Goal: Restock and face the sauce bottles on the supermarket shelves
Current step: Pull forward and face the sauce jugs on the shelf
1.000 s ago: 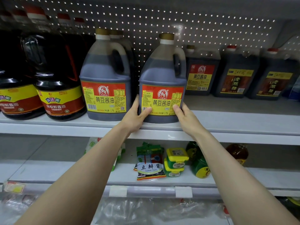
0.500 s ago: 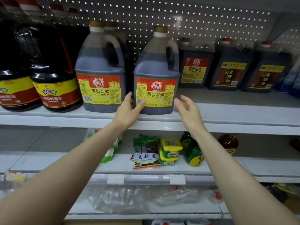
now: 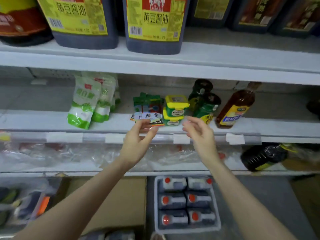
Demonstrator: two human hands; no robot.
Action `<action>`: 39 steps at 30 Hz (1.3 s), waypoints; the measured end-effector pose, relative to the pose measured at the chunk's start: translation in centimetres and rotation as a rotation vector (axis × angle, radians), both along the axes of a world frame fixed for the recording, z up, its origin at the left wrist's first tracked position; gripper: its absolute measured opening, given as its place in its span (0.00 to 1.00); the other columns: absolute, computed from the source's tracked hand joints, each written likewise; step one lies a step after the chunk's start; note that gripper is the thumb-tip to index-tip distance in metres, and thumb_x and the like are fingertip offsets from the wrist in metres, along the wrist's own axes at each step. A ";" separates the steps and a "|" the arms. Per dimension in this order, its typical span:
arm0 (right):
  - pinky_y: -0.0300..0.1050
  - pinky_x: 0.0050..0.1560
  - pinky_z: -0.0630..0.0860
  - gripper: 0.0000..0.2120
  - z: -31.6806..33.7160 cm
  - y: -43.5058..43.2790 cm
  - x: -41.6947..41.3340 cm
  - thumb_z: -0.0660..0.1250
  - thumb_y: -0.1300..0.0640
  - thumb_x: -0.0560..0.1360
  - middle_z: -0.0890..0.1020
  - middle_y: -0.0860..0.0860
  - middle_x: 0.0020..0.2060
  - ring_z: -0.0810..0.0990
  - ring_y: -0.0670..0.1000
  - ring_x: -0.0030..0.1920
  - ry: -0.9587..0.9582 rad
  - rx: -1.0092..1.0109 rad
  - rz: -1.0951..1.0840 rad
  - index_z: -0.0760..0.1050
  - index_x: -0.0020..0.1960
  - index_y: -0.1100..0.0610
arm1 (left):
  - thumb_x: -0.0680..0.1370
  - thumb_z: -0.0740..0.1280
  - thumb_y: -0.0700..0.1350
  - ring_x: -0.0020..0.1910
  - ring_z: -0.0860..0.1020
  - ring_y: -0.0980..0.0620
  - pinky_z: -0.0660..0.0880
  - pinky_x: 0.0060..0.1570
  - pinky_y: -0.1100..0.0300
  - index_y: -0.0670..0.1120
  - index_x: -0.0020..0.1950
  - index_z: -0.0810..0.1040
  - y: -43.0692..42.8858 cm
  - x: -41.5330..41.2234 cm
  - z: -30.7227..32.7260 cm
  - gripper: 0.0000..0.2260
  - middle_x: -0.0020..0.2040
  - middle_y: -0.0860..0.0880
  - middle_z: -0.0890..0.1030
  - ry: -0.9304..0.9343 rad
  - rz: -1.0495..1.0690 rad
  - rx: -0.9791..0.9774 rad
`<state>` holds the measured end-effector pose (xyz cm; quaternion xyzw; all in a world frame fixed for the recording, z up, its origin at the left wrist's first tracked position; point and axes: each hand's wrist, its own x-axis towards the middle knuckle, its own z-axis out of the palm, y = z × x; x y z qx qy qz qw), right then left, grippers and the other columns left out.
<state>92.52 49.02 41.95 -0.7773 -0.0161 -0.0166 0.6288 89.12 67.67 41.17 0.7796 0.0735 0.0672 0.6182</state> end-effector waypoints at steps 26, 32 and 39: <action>0.37 0.58 0.69 0.18 -43.1 -8.5 -0.8 0.67 0.52 0.77 0.78 0.50 0.59 0.75 0.47 0.59 0.591 -0.308 0.061 0.74 0.64 0.59 | 0.78 0.65 0.54 0.44 0.77 0.59 0.70 0.40 0.67 0.52 0.51 0.74 -5.9 -2.8 -40.8 0.06 0.45 0.55 0.79 0.685 -0.043 0.013; 0.36 0.57 0.68 0.18 -51.2 -9.4 1.7 0.66 0.52 0.78 0.79 0.49 0.56 0.75 0.47 0.58 0.524 -0.402 0.121 0.76 0.63 0.60 | 0.78 0.63 0.57 0.48 0.77 0.58 0.75 0.45 0.61 0.49 0.59 0.74 -5.9 -1.4 -48.6 0.15 0.49 0.54 0.78 0.725 -0.102 0.018; 0.47 0.41 0.67 0.23 -55.8 -9.6 3.0 0.63 0.39 0.74 0.78 0.49 0.28 0.75 0.50 0.33 0.291 -0.659 0.153 0.75 0.31 0.56 | 0.78 0.63 0.57 0.48 0.77 0.59 0.73 0.45 0.65 0.48 0.59 0.75 -6.6 -1.0 -54.0 0.16 0.49 0.55 0.79 0.731 -0.066 0.050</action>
